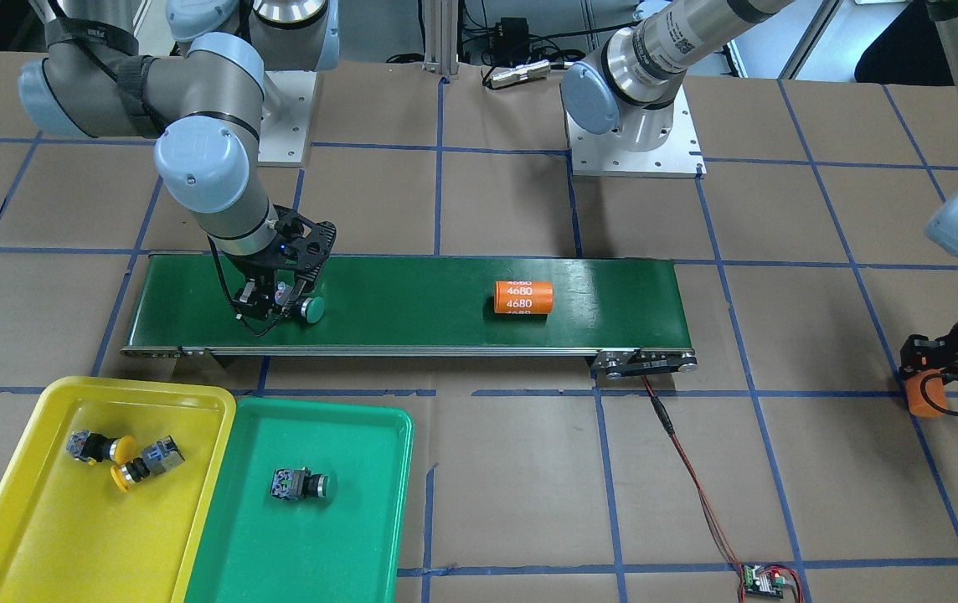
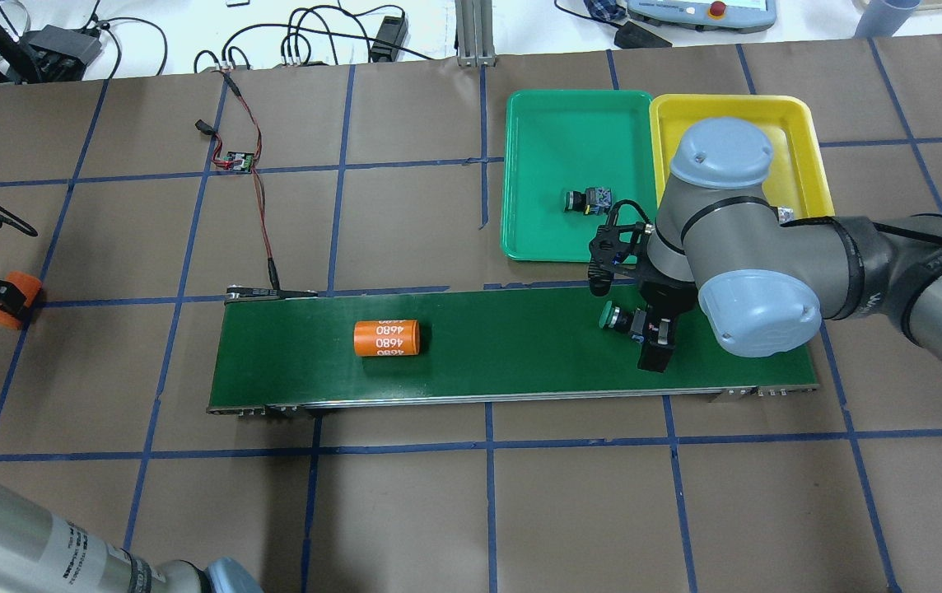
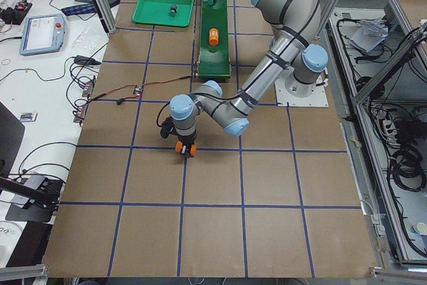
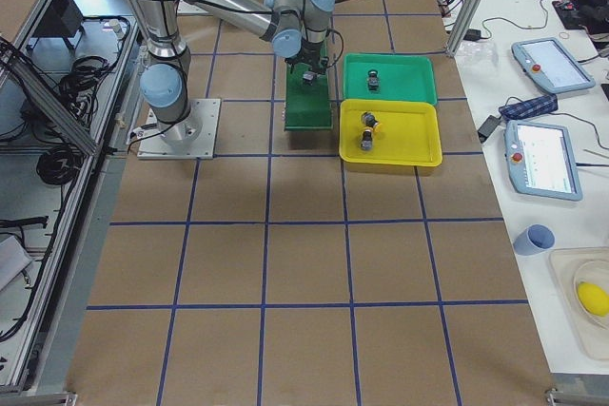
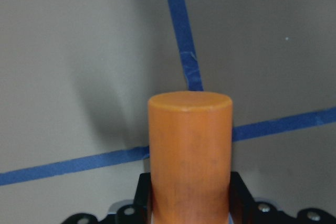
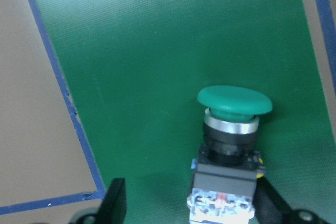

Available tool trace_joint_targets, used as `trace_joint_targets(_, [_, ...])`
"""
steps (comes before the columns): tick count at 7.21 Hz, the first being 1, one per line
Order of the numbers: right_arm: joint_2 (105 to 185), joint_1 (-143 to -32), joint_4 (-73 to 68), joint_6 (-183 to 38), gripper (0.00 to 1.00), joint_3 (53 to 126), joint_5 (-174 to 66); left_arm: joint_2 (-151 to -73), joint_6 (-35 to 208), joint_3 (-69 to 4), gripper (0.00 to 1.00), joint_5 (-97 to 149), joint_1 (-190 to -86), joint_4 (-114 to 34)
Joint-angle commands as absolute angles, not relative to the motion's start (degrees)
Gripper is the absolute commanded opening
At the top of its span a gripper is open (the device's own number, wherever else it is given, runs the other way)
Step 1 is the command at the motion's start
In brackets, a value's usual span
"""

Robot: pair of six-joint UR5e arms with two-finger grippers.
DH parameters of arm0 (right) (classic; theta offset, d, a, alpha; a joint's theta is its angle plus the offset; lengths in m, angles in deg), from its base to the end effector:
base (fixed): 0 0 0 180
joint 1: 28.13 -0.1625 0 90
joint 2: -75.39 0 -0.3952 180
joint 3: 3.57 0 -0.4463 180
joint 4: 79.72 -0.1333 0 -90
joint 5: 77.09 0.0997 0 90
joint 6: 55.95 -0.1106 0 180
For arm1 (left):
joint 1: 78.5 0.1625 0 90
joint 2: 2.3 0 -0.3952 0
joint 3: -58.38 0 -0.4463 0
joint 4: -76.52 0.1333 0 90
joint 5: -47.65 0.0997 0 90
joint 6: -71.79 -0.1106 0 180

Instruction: Sort buttons by color to trays

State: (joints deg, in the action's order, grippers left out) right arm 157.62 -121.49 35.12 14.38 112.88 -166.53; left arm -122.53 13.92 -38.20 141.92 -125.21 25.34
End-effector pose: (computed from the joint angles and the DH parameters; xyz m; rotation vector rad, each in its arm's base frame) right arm 0.1636 -0.4941 0.1777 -1.8200 2.4308 0.1996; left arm 0.3614 -0.5660 0.1298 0.3872 3.0422 0.0542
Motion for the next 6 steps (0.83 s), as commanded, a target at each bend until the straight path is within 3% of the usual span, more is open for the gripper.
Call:
trace_joint_targets(1, [157.65,-121.56,35.16,14.54,0.41,112.8,-167.18,-117.55,11.41,-37.25,0.0,139.94,-127.35,18.9])
trace_joint_targets(2, [157.92,-121.56,35.16,15.23,0.2,112.8,-167.79,-113.26,1.84,-38.99,0.0,140.2,-128.93,15.3])
trace_joint_targets(3, [158.09,-121.56,35.07,15.24,0.12,112.27,-169.54,-109.82,-7.22,-42.4,0.0,140.55,-131.64,14.92])
trace_joint_targets(6, [155.48,-120.25,35.51,22.75,0.1,101.94,-172.63,-97.61,-19.08,-56.01,0.0,140.64,-138.76,15.7])
